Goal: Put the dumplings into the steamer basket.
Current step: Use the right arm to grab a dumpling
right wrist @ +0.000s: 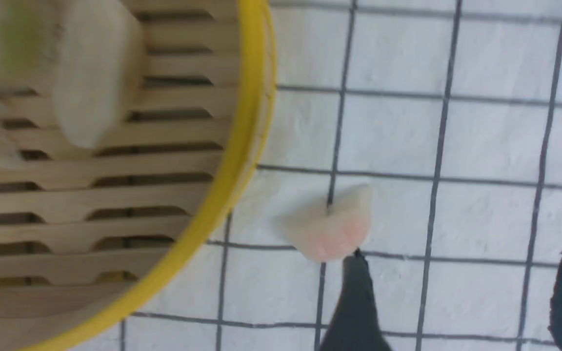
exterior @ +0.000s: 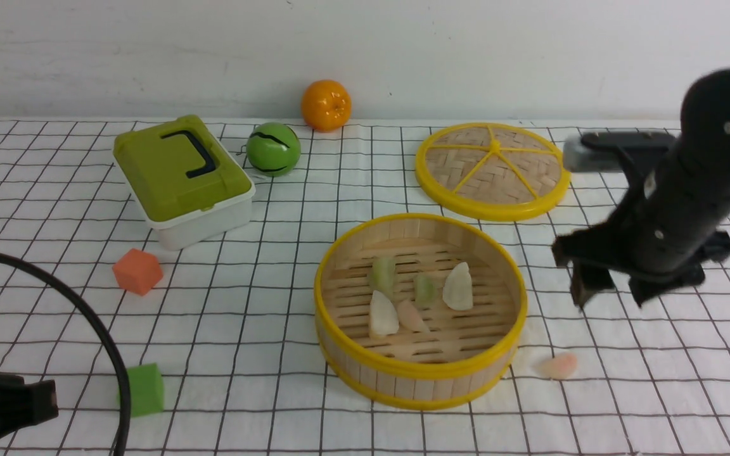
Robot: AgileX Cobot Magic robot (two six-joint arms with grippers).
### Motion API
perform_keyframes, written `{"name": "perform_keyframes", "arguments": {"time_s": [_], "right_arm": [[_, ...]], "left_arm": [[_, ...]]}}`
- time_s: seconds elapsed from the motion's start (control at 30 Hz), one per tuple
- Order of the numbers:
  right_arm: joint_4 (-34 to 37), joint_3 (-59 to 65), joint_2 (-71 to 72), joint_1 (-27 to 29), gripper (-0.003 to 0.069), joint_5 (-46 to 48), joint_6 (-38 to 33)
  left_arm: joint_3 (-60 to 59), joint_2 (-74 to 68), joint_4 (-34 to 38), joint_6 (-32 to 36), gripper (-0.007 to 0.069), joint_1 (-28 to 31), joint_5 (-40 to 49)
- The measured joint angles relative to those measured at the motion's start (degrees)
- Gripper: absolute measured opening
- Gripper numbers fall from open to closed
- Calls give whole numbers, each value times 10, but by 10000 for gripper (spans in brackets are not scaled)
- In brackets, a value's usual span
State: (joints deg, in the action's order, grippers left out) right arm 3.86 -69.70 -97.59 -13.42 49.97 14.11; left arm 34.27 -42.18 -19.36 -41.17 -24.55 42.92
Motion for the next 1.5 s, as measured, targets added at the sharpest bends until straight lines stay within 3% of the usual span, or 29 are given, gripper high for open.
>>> {"name": "perform_keyframes", "arguments": {"time_s": [0.2, 0.33, 0.77, 0.93, 1.1, 1.3, 1.5], "right_arm": [[107, 71, -14, 15, 442, -131, 4], [133, 76, -25, 3, 421, -175, 11], [58, 79, -64, -4, 379, -187, 118], [51, 79, -70, -16, 274, -178, 120], [41, 79, -70, -26, 192, -164, 79], [-2, 69, -70, -25, 148, -114, 7], [-28, 24, -53, -23, 131, -40, -19]], "left_arm": [[0, 0, 0, 0, 21, 0, -7], [0, 0, 1, 0, 21, 0, -9], [0, 0, 2, 0, 25, 0, -9], [0, 0, 2, 0, 29, 0, -9], [0, 0, 2, 0, 30, 0, -11], [0, 0, 2, 0, 36, 0, -11], [0, 0, 2, 0, 37, 0, -11]]}}
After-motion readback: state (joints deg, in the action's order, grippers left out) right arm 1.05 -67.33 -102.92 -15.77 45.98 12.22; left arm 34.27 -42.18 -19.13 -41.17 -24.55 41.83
